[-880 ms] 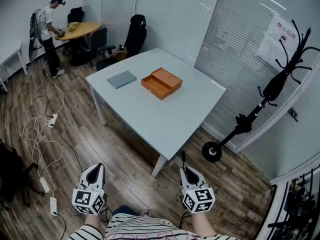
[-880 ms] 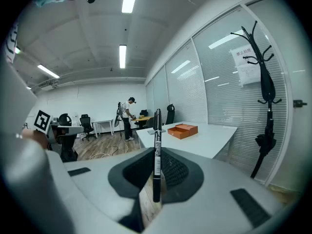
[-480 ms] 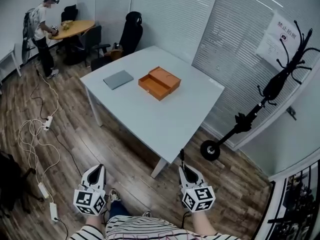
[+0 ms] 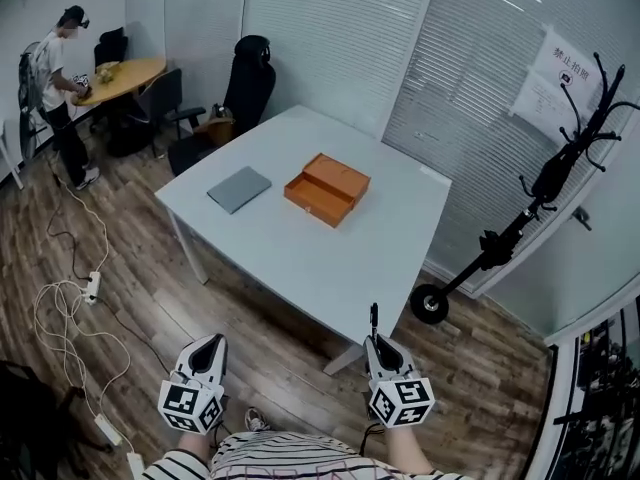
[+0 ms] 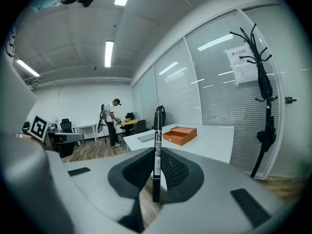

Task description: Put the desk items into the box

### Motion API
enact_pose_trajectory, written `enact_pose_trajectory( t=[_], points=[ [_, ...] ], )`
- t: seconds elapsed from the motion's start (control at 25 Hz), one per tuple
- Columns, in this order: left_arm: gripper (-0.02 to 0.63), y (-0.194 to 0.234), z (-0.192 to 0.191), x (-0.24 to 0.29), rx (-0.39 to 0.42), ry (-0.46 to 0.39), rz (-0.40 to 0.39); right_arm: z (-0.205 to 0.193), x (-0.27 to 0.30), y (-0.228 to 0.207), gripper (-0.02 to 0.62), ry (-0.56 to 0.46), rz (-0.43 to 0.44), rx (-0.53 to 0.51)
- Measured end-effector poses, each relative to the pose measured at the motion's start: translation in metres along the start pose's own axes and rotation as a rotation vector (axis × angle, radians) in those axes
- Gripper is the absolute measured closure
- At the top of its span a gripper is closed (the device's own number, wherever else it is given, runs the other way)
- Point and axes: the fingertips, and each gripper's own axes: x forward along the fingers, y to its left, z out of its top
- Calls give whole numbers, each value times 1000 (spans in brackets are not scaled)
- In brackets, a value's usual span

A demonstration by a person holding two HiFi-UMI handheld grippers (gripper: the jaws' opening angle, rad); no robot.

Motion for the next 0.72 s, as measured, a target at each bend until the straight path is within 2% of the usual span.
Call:
enact_pose_trajectory(
  t=[0.28,0.48,0.72],
  points=[
    [584,64,6,20,24,34,-69,3,39,32,538,6,-78,30],
    [584,96,7,30,3,37,-63,8,59,44,538,19,-88,32],
    [584,114,1,50,-7,50,-56,13,86,35,538,25,-100,30]
  ],
)
